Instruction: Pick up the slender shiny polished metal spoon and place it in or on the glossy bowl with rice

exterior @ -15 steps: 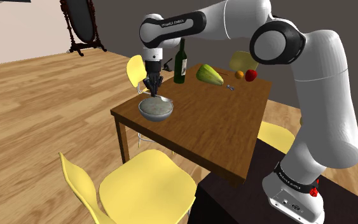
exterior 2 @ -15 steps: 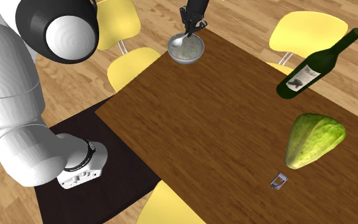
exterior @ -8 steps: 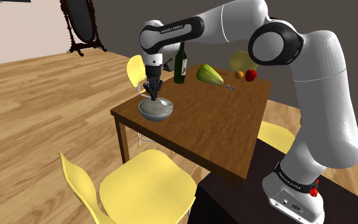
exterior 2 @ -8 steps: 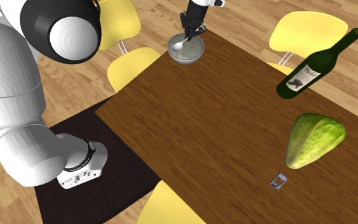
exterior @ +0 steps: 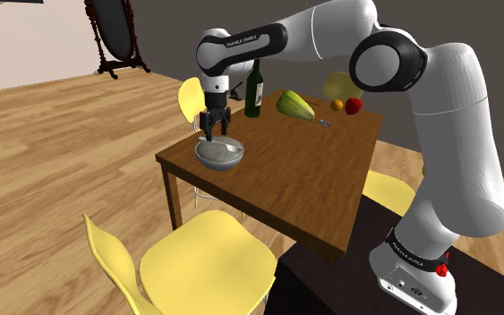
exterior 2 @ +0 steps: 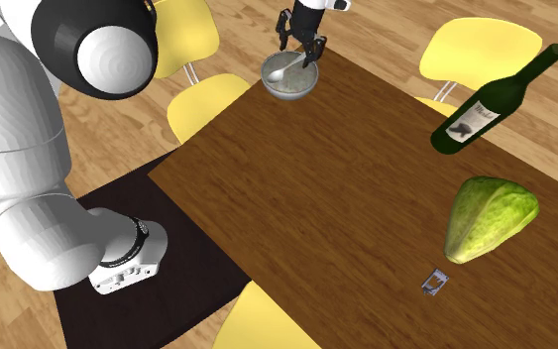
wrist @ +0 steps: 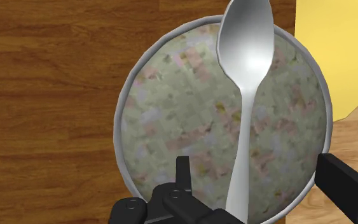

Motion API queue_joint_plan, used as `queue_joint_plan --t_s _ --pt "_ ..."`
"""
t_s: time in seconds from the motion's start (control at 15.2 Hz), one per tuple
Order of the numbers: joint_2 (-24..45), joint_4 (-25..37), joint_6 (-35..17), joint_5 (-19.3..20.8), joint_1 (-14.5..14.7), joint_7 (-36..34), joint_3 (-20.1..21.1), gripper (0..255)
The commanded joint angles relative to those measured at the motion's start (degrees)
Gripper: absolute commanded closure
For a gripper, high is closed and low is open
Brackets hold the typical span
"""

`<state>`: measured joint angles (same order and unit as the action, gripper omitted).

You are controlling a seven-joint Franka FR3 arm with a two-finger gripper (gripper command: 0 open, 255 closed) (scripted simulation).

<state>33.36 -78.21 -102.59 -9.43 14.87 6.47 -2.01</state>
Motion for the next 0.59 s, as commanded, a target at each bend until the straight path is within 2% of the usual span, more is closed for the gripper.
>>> queue_joint_plan --t_s 0.0,0.07,0.33,0.53 --pt "0.0 0.0 0.0 0.0 0.0 0.0 0.0 0" --pt "0.0 0.0 0.0 0.0 0.0 0.0 0.0 0" --pt "0.6 8.2 7.6 0.2 -0.7 -0.4 -0.2 0" --pt "0.6 8.2 7.6 0.2 -0.7 -0.4 -0.2 0"
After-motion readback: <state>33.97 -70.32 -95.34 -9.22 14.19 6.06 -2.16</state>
